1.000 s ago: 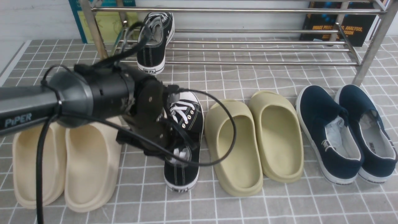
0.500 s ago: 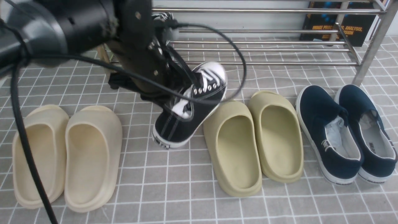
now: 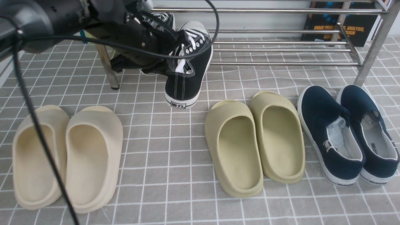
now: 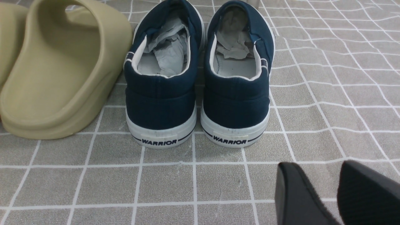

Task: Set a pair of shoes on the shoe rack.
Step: Use the left arm to put a shoe into the shoe rack

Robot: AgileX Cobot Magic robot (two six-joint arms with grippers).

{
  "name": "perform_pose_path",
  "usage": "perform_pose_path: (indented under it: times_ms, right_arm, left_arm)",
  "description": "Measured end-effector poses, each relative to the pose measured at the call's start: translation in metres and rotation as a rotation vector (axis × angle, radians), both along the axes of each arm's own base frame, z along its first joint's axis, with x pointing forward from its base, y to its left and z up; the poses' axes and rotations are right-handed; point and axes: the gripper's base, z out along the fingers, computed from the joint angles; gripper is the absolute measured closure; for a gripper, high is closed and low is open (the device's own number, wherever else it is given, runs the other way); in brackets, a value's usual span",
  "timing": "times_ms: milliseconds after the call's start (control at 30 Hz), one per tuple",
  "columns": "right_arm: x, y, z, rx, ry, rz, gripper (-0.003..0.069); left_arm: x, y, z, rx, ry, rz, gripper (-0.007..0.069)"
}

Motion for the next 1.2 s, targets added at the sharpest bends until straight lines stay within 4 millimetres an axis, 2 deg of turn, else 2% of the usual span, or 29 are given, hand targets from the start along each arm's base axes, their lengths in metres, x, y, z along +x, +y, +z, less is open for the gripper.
perform_pose_path:
  times_ms: [67, 200, 400, 600, 1000, 1100, 1200]
  right_arm:
    - [0.0, 0.0, 0.0, 0.0, 0.0, 0.0, 0.0414]
    - [0.0, 0.0, 0.0, 0.0, 0.0, 0.0, 0.0414]
    - [0.0, 0.0, 0.0, 0.0, 0.0, 0.0, 0.0414]
    - [0.0, 0.0, 0.0, 0.0, 0.0, 0.0, 0.0414]
    - [0.0, 0.0, 0.0, 0.0, 0.0, 0.0, 0.0414]
    - [0.0, 0.0, 0.0, 0.0, 0.0, 0.0, 0.0414]
    - [0.0, 0.0, 0.0, 0.0, 0.0, 0.0, 0.0414]
  left_arm:
    - [0.006, 0.0, -0.003, -0.004, 0.0, 0.005, 0.0638]
    - [0.031, -0.004, -0.008, -0.012, -0.023, 0.013, 0.0638]
    - [0.058, -0.012, -0.006, -0.046, -0.07, 0.027, 0.0638]
    - [0.081, -0.017, -0.015, -0.073, -0.088, 0.051, 0.0638]
    - [0.098, -0.009, -0.025, -0.107, -0.129, 0.148, 0.0635]
    - [0.099, -0.008, -0.029, -0.092, -0.13, 0.147, 0.0622]
    - [0.102, -0.007, -0.03, -0.07, -0.151, 0.148, 0.0568]
